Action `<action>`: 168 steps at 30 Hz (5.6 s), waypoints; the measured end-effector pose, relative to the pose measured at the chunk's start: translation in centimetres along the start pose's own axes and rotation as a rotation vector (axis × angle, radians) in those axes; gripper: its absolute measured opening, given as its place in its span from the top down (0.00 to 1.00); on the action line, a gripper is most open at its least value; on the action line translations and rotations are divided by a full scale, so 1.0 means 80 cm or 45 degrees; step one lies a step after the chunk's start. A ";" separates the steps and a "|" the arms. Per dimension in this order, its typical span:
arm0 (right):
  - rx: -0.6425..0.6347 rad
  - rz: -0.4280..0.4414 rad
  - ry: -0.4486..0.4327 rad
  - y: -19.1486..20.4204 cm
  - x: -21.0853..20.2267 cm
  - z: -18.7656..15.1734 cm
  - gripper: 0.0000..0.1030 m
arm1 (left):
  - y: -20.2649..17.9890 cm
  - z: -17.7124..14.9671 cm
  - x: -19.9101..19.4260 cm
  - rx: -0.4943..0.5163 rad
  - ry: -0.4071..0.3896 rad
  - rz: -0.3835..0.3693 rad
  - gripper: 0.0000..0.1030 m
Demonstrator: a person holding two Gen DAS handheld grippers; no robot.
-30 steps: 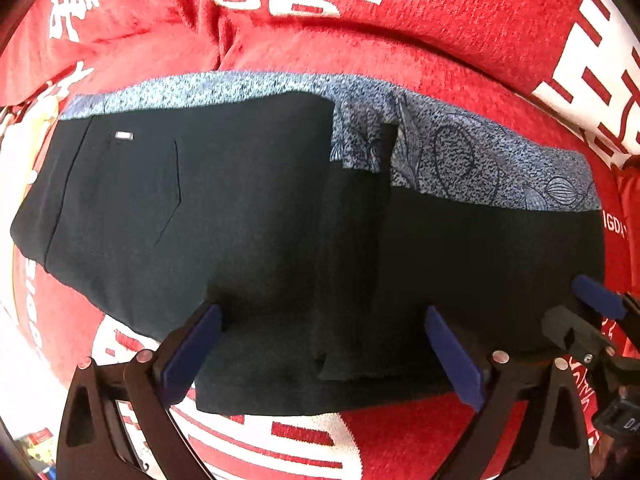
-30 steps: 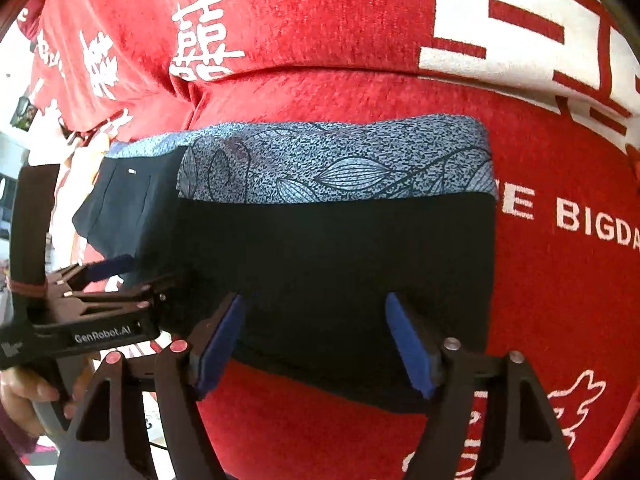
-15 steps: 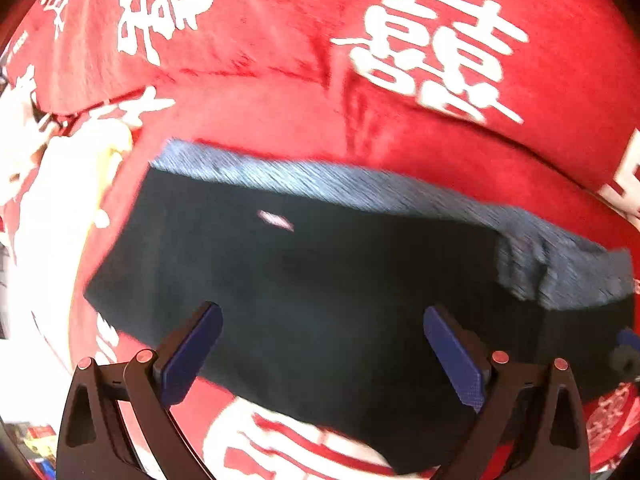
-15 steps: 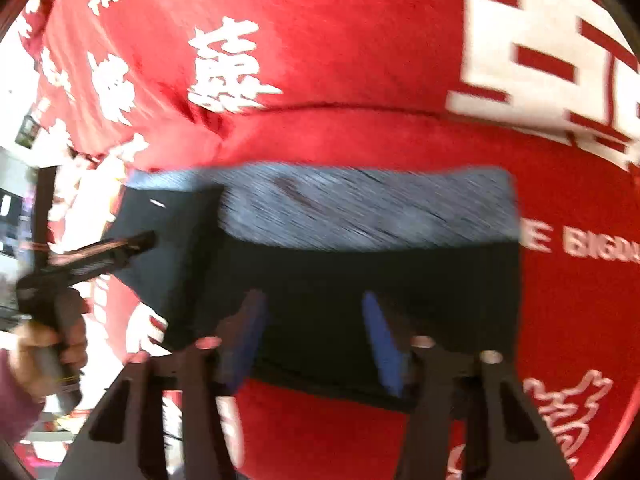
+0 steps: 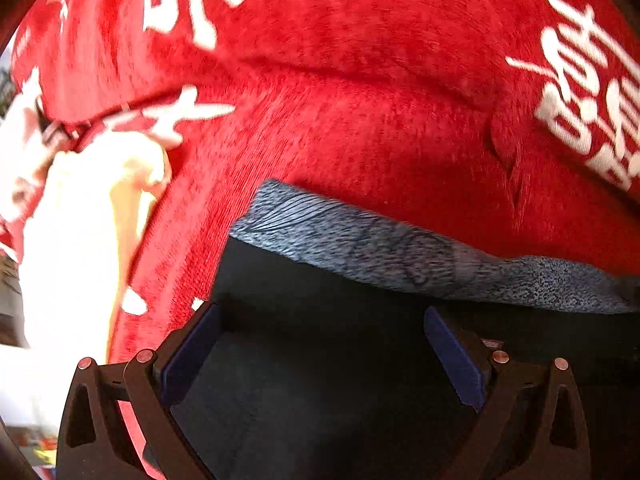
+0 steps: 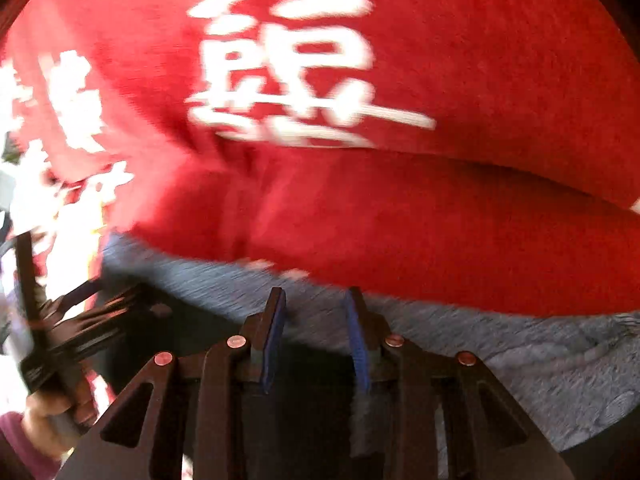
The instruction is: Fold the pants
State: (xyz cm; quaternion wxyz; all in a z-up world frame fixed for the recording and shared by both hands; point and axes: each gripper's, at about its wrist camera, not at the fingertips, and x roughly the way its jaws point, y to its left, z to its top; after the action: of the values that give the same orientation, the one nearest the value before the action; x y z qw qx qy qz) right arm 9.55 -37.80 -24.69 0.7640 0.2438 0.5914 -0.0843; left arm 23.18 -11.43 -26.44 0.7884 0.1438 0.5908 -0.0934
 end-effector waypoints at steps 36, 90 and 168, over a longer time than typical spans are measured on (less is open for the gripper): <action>-0.085 0.028 0.283 0.041 -0.030 -0.131 0.40 | 0.034 -0.074 -0.062 -0.131 0.117 -0.089 0.01; -0.240 0.066 0.287 0.060 -0.020 -0.134 0.19 | 0.093 -0.111 -0.011 -0.715 0.033 -0.804 0.04; 0.329 0.637 0.158 -0.320 -0.139 -0.098 0.75 | -0.503 -0.233 -0.203 1.096 -0.228 -0.196 0.45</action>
State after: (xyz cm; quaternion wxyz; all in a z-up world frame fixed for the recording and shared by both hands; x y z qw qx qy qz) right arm -11.06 -58.04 -22.59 0.6860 0.4821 0.5429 0.0472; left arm -11.09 -43.40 -20.39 0.6955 0.4058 0.4363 -0.4015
